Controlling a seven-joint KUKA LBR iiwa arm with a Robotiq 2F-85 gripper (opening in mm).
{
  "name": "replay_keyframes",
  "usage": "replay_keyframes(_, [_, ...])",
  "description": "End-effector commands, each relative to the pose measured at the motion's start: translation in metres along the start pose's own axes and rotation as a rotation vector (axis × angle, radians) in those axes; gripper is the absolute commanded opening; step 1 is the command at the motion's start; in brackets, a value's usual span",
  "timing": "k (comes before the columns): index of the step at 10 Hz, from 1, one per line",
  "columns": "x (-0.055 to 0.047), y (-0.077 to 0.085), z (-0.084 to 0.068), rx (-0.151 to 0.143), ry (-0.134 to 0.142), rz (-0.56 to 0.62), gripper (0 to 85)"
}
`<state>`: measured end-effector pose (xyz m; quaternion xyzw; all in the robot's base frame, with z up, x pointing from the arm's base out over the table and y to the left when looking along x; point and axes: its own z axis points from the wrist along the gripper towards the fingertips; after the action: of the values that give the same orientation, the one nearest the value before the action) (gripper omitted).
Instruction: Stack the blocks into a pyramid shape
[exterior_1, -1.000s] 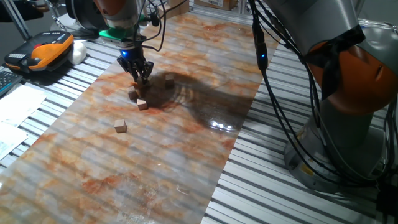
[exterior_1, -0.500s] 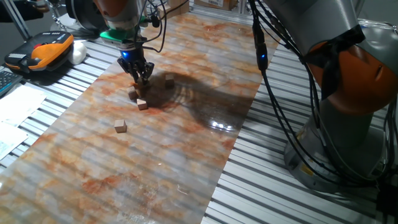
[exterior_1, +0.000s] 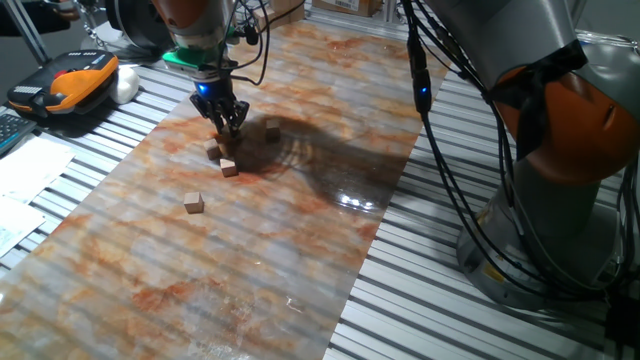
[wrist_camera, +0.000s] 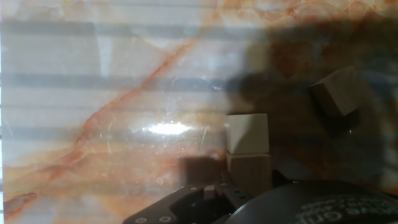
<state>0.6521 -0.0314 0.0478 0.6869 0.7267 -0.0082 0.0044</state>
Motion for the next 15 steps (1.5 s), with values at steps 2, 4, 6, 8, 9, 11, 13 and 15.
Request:
replay_keyframes(2, [0.0012, -0.0008, 0.0029, 0.000, 0.000, 0.001, 0.0])
replay_keyframes(4, [0.0016, -0.0008, 0.0033, -0.002, 0.002, 0.002, 0.0])
replay_keyframes(6, [0.0014, -0.0007, 0.0033, -0.002, 0.002, 0.002, 0.0])
replay_keyframes(8, [0.0014, -0.0007, 0.0033, 0.000, 0.002, 0.010, 0.0])
replay_keyframes(9, [0.0014, -0.0007, 0.0032, 0.003, 0.000, 0.016, 0.0])
replay_keyframes(11, [0.0014, -0.0006, 0.0038, 0.003, 0.001, 0.025, 0.0])
replay_keyframes(13, [0.0011, -0.0005, 0.0040, 0.005, 0.001, 0.030, 0.0])
replay_keyframes(15, [0.0009, -0.0005, 0.0040, 0.008, -0.002, 0.031, 0.0])
